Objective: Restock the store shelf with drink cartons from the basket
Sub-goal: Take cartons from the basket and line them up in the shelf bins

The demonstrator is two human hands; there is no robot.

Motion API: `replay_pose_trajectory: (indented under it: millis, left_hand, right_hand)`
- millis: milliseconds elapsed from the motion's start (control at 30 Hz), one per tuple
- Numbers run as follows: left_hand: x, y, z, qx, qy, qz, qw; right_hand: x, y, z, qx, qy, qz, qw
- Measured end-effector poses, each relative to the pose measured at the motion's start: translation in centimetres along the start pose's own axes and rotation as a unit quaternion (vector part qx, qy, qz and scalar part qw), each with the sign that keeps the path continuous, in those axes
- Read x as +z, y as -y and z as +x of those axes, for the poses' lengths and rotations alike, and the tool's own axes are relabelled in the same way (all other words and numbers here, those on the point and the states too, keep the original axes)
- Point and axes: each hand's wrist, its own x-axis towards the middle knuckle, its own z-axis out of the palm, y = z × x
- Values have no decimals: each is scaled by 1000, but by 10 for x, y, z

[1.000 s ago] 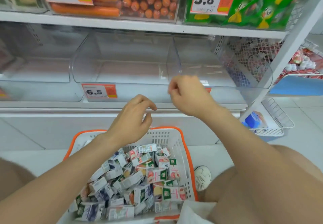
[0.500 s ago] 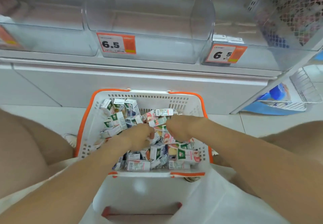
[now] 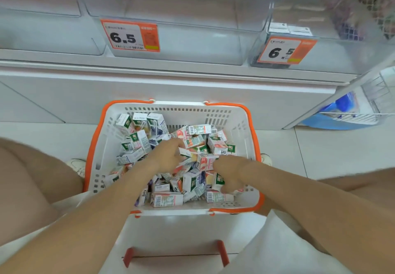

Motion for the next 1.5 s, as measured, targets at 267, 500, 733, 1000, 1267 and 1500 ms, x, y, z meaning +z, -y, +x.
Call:
replay_pose_trajectory:
  millis: [267, 500, 733, 1000, 1267, 1500]
  left_hand:
    - [-65, -19, -33, -58, -27, -414, 908]
    - [-121, -57, -84, 53, -59, -588, 805]
    - [-163, -72, -122, 73, -187, -437, 877]
    - [-212, -70, -130, 28, -388, -115, 914]
    - [-258, -60, -151, 31, -277, -129, 952]
    - [-327, -4, -164, 49, -450, -108, 885]
  right_hand:
    - [-77, 12, -34, 23, -234, 345, 909]
    - [-122, 36, -72, -32, -396, 576, 714]
    - [-160, 53, -86, -130, -352, 661, 650]
    - [-195, 76, -91, -140, -365, 648, 653]
    - [-207, 102, -81, -131, -403, 630, 651]
    - [-250, 137, -77, -179, -517, 500, 672]
